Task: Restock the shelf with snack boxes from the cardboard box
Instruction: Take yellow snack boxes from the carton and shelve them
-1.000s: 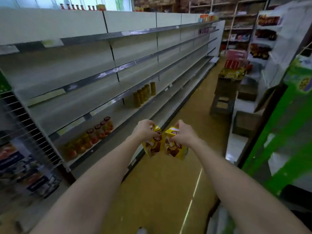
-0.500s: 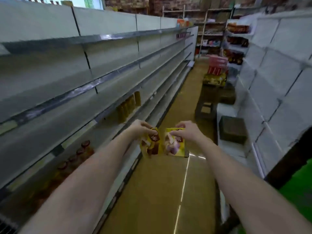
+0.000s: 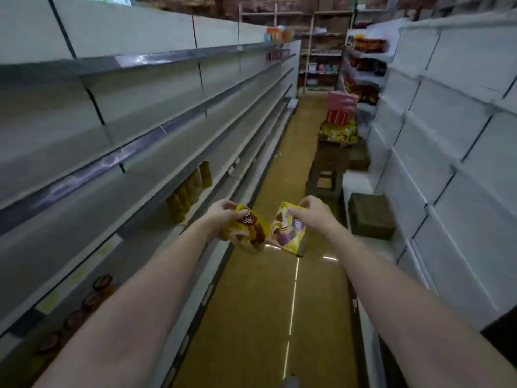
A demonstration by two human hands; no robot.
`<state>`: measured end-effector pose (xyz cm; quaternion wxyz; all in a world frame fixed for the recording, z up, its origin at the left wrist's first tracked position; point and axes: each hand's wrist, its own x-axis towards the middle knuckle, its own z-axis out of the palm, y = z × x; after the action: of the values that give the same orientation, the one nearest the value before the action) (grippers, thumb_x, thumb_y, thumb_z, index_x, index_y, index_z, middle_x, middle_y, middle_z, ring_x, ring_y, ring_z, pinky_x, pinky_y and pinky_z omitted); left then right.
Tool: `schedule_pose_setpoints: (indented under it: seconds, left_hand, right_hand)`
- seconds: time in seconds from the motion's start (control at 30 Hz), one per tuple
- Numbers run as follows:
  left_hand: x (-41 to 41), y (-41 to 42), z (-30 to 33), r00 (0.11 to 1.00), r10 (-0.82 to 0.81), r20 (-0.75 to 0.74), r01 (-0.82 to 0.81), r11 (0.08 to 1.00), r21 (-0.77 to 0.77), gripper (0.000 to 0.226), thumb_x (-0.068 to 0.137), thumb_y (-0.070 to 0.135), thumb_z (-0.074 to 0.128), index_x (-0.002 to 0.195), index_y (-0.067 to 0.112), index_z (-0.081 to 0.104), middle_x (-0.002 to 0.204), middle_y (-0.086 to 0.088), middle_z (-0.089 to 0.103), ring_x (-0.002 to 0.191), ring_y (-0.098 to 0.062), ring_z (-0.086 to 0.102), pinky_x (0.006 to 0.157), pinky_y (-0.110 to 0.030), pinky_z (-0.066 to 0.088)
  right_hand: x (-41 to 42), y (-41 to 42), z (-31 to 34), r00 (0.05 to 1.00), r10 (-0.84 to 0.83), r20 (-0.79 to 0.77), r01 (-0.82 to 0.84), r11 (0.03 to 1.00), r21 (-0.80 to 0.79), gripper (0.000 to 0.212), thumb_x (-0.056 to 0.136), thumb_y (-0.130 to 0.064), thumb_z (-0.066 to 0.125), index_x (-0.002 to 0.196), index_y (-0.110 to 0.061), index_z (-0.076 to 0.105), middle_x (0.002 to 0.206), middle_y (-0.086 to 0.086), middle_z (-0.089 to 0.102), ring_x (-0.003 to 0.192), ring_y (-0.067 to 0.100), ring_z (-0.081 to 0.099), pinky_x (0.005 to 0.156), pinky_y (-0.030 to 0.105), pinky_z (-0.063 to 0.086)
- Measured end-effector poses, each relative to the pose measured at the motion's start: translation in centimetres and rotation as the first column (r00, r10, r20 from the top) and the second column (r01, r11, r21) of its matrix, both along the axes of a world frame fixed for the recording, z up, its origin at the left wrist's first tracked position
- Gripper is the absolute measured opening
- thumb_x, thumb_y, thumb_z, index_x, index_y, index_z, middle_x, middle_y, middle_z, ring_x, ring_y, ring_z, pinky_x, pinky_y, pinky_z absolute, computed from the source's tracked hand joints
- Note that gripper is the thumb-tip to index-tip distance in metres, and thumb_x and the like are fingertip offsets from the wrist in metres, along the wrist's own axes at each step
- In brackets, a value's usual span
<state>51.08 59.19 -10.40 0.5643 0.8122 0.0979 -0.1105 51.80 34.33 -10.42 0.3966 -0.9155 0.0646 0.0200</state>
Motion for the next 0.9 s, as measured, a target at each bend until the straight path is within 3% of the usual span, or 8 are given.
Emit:
schedule_pose_setpoints:
  seconds: [0.2,0.37,0.4,0.47,0.53,0.67,0.8,0.9]
  left_hand:
    - [9.3,-2.0,-0.4,0.987,0.155,-0.046,-0.160,0.978,-0.134,0.055,0.089,0.031,0.073,0.134,0.026,0.042,0.119,-0.008,0.057,0.091,-0.030,0.064,0.067,-0.060,0.058]
    - [17.7,-3.8,0.4,0.969,0.229,-0.091,-0.241,0.959,-0.152,0.068,0.077,0.030,0.083,0.129,0.033,0.038,0.123,-0.010,0.053,0.092,-0.036,0.065,0.058,-0.059,0.057]
    - [19.4,-4.1,0.6,0.966,0.241,-0.090,-0.253,0.955,-0.152,0.069,0.076,0.030,0.084,0.127,0.032,0.037,0.126,-0.011,0.052,0.095,-0.039,0.065,0.057,-0.062,0.056]
    - [22.4,-4.8,1.3,0.960,0.270,-0.077,-0.280,0.944,-0.172,0.066,0.077,0.027,0.084,0.122,0.029,0.036,0.127,-0.012,0.049,0.103,-0.044,0.061,0.058,-0.069,0.053]
    - [25.0,-5.5,1.8,0.955,0.293,-0.046,-0.297,0.938,-0.178,0.062,0.080,0.023,0.082,0.122,0.026,0.036,0.123,-0.013,0.048,0.105,-0.043,0.058,0.061,-0.072,0.052]
    - [29.2,-6.9,2.5,0.962,0.272,-0.011,-0.269,0.947,-0.174,0.051,0.083,0.020,0.077,0.122,0.031,0.046,0.118,-0.008,0.049,0.097,-0.035,0.057,0.064,-0.066,0.055]
    - [33.9,-8.1,2.6,0.972,0.235,0.023,-0.226,0.954,-0.198,0.040,0.087,0.020,0.073,0.119,0.034,0.055,0.118,-0.011,0.056,0.100,-0.037,0.060,0.066,-0.062,0.057]
    - [37.9,-8.7,2.2,0.963,0.269,0.012,-0.256,0.928,-0.271,0.039,0.086,0.013,0.072,0.117,0.030,0.057,0.116,-0.012,0.058,0.099,-0.037,0.062,0.074,-0.062,0.056]
  right_hand:
    - [9.9,-1.4,-1.4,0.997,-0.073,0.032,0.071,0.996,0.060,0.058,0.087,-0.043,0.070,0.129,-0.009,0.048,0.130,0.011,0.057,0.116,0.029,0.056,0.089,0.033,0.046]
    - [18.8,-3.6,-1.3,0.998,-0.046,-0.048,0.057,0.964,0.259,0.074,0.086,-0.035,0.076,0.144,-0.020,0.034,0.138,0.014,0.045,0.117,0.030,0.051,0.069,0.030,0.048]
    - [20.3,-4.0,-1.2,0.998,-0.041,-0.055,0.055,0.960,0.274,0.076,0.085,-0.034,0.076,0.147,-0.024,0.034,0.138,0.013,0.044,0.121,0.031,0.049,0.071,0.032,0.050]
    - [23.4,-4.5,-1.1,0.999,-0.036,-0.015,0.039,0.962,0.270,0.072,0.083,-0.032,0.077,0.146,-0.029,0.042,0.131,0.011,0.049,0.128,0.030,0.046,0.093,0.036,0.050]
    - [26.0,-5.0,-1.0,0.998,-0.037,0.044,0.025,0.970,0.244,0.063,0.082,-0.035,0.077,0.139,-0.030,0.051,0.118,0.008,0.049,0.119,0.027,0.050,0.098,0.037,0.048]
    - [30.3,-5.6,-0.6,0.993,-0.105,0.051,0.086,0.954,0.288,0.056,0.081,-0.043,0.075,0.131,-0.029,0.053,0.114,0.008,0.043,0.106,0.026,0.050,0.092,0.032,0.047]
    - [34.4,-6.2,-0.1,0.992,-0.108,0.060,0.076,0.913,0.400,0.055,0.080,-0.047,0.077,0.121,-0.030,0.046,0.111,0.006,0.050,0.094,0.025,0.058,0.079,0.051,0.059]
    - [37.3,-6.4,0.2,0.992,-0.109,0.068,0.065,0.882,0.467,0.054,0.082,-0.042,0.077,0.118,-0.029,0.040,0.112,0.005,0.052,0.090,0.022,0.058,0.062,0.040,0.060]
